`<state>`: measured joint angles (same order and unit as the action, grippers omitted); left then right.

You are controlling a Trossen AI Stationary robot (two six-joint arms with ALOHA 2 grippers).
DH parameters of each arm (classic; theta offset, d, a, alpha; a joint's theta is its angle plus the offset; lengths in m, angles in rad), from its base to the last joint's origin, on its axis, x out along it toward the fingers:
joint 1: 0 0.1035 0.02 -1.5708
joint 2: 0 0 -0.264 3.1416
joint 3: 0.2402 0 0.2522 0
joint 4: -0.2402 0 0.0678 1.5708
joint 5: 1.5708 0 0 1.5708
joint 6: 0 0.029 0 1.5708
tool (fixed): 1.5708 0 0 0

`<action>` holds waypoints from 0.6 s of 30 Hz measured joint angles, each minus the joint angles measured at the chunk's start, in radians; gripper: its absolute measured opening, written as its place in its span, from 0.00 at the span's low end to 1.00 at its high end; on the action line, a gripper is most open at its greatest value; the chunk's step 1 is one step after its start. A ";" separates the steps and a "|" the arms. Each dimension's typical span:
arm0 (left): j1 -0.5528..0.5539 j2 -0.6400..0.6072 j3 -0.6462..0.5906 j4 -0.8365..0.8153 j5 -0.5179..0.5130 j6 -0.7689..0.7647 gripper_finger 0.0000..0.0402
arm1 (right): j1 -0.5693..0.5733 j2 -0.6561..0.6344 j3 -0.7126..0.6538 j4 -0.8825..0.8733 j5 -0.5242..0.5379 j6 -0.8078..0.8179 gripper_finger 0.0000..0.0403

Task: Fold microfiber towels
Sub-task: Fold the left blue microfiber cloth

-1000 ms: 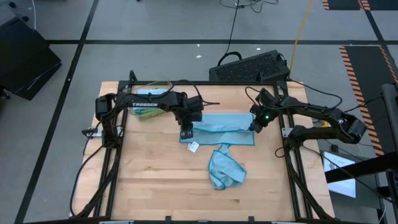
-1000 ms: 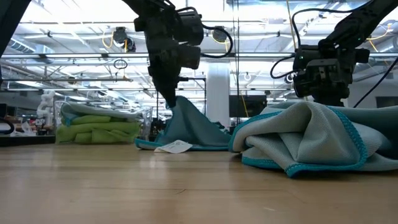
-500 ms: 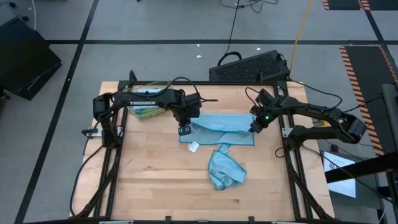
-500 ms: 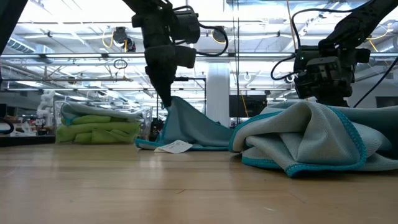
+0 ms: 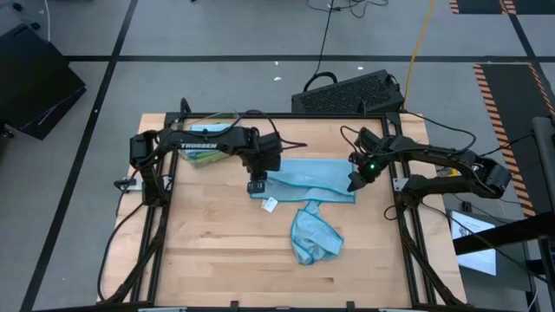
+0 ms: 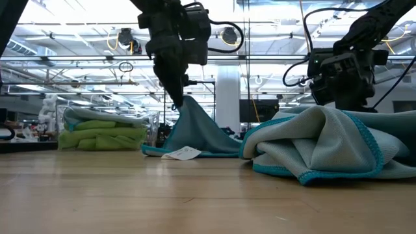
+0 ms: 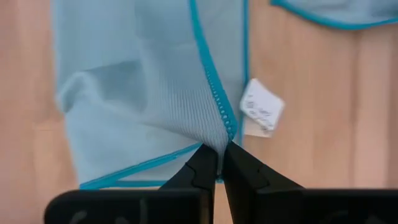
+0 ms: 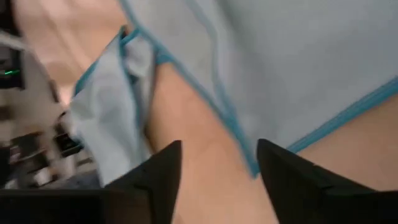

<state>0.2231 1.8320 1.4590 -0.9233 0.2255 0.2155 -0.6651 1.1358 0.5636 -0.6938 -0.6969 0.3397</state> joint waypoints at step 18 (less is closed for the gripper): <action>0.010 -0.007 0.000 -0.157 -0.030 -0.110 0.50 | 0.000 0.000 0.000 -0.005 0.040 0.042 0.59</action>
<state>0.2333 1.8255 1.4593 -1.0802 0.1952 0.1057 -0.6655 1.1358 0.5636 -0.6992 -0.6571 0.3813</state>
